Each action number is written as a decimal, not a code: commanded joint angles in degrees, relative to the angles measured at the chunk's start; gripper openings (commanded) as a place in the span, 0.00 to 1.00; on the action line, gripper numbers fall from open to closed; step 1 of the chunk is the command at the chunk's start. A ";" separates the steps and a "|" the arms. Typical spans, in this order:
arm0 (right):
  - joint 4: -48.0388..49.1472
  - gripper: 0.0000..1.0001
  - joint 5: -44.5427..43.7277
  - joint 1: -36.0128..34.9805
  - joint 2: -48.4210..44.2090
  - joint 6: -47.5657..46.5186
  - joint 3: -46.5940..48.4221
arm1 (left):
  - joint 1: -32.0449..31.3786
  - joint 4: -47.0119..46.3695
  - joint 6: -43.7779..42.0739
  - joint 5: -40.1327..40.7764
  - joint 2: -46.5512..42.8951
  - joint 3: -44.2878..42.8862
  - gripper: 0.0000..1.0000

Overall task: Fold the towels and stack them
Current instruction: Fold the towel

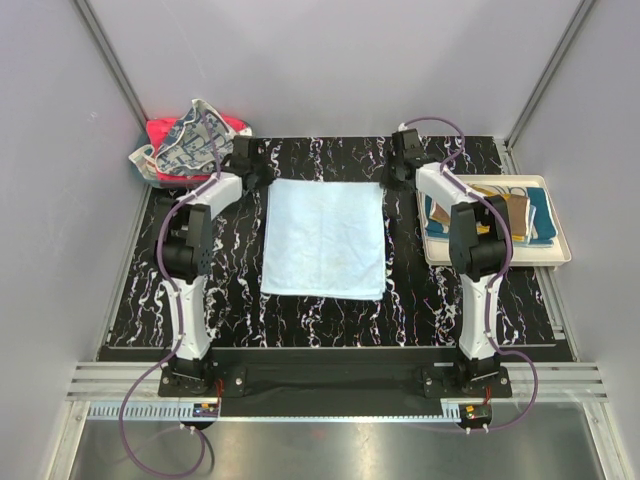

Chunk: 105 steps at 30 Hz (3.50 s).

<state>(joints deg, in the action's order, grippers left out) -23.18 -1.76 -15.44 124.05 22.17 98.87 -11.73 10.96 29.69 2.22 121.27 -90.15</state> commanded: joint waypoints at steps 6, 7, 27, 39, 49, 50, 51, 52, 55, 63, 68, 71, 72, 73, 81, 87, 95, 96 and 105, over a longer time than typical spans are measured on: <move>5.43 0.00 1.14 2.26 -1.53 -1.43 2.12 | 1.97 -10.61 1.77 -4.68 -4.28 0.31 0.00; 5.43 0.00 1.41 2.35 -2.14 -1.43 1.68 | 2.06 -10.78 1.86 -4.59 -5.68 1.28 0.00; 11.23 0.00 5.98 0.06 -21.48 3.58 -26.35 | 1.09 -11.14 7.83 -0.29 -23.71 26.60 0.00; 9.30 0.00 5.98 -1.34 -30.09 4.37 -34.62 | -1.02 -7.18 7.84 1.48 -33.29 33.89 0.00; 7.89 0.00 5.72 -4.59 -35.54 5.25 -40.77 | -2.25 -7.09 8.01 1.47 -38.91 41.53 0.00; 7.89 0.00 5.63 -4.77 -36.07 5.42 -41.21 | -2.25 -7.18 8.19 1.47 -39.44 42.24 0.00; 7.71 0.00 5.63 -4.86 -36.85 5.34 -42.00 | -2.34 -7.27 8.19 1.65 -39.97 42.77 0.00; 7.54 0.00 5.54 -5.03 -37.30 5.42 -42.35 | -2.42 -7.10 8.10 1.74 -40.84 43.73 0.00; 7.01 0.00 5.63 -5.12 -38.97 5.42 -43.76 | -2.60 -7.18 7.93 2.35 -42.95 45.84 0.00; 6.83 0.00 5.63 -5.91 -42.83 5.69 -47.53 | -3.30 -7.80 8.01 1.82 -47.09 50.33 0.00; 7.62 0.00 5.98 -6.53 -44.33 6.65 -49.74 | -3.39 -6.92 7.31 1.83 -49.11 51.74 0.00; 7.88 0.00 5.89 -7.06 -45.21 7.09 -51.31 | -3.39 -6.65 7.22 1.91 -50.34 52.70 0.00; 7.89 0.00 5.80 -7.15 -45.73 7.35 -51.49 | -3.30 -6.39 7.13 1.91 -50.78 52.79 0.00; 7.71 0.00 5.72 -7.23 -46.00 7.36 -51.58 | -3.30 -6.22 7.05 2.00 -51.13 52.97 0.00; 6.66 0.00 4.66 -7.32 -47.76 7.18 -52.99 | -3.30 -6.13 7.05 1.21 -52.81 54.64 0.00; 7.01 0.00 4.92 -7.23 -48.64 7.44 -54.40 | -3.39 -6.74 7.22 0.33 -53.69 56.92 0.00; 7.97 0.00 5.80 -7.41 -48.90 7.97 -56.50 | -3.39 -7.27 7.31 -0.19 -53.86 58.24 0.00; 8.50 0.00 6.06 -7.50 -48.82 8.15 -56.77 | -3.39 -7.70 7.40 -0.28 -53.60 58.59 0.00; 10.96 0.02 7.74 -7.76 -48.99 9.11 -59.93 | -3.39 -8.33 7.66 -0.73 -53.77 61.06 0.00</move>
<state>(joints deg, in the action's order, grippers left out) -13.80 6.35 -22.87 76.77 30.98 39.81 -15.35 4.84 37.60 -0.23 68.71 -29.78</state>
